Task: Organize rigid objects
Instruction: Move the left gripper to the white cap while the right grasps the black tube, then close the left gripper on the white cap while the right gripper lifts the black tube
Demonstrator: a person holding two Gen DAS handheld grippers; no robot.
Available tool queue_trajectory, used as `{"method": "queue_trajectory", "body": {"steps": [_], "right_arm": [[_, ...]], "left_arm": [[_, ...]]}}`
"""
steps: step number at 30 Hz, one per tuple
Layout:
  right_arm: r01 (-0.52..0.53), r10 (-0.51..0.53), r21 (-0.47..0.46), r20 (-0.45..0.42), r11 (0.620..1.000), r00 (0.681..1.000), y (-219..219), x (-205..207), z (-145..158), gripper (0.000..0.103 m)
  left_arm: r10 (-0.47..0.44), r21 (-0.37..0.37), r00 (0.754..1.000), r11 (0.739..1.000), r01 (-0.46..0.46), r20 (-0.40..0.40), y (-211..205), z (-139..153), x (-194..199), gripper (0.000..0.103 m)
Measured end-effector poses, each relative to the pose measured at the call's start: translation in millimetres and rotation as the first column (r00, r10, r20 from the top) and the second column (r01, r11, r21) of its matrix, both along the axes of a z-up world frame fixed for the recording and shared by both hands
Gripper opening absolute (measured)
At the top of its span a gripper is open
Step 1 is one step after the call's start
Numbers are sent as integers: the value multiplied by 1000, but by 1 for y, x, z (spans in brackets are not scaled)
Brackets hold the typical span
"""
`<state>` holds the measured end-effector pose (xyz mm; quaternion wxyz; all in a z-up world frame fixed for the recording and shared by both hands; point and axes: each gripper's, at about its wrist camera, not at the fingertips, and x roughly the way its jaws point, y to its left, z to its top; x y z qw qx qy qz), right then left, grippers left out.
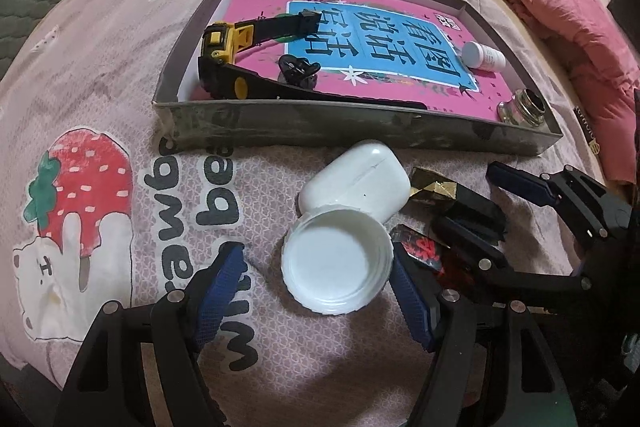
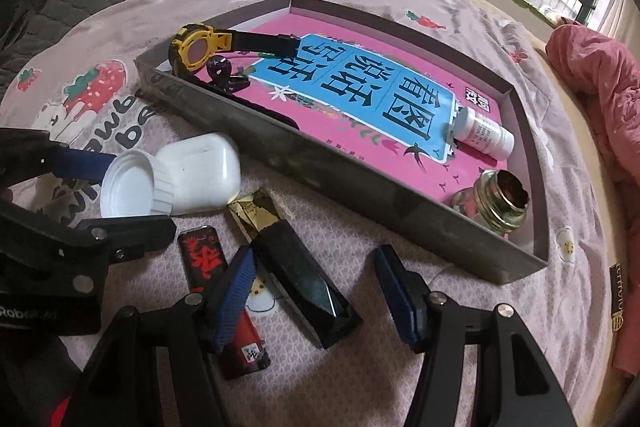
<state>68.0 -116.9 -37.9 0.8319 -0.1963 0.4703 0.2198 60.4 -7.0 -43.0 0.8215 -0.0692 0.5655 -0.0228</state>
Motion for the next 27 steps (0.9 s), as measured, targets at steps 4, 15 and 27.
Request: {"method": "queue_trajectory", "body": {"steps": [4, 15, 27], "right_arm": [[-4, 4, -5, -3, 1000, 1000, 3, 3, -2, 63], [20, -19, 36, -18, 999, 1000, 3, 4, -1, 33], [121, -114, 185, -52, 975, 992, -23, -9, 10, 23]], "left_arm": [[8, -9, 1000, 1000, -8, 4, 2, 0, 1, 75], [27, -35, 1000, 999, -26, 12, 9, 0, 1, 75], [39, -9, 999, 999, -39, 11, 4, -3, 1, 75]]}}
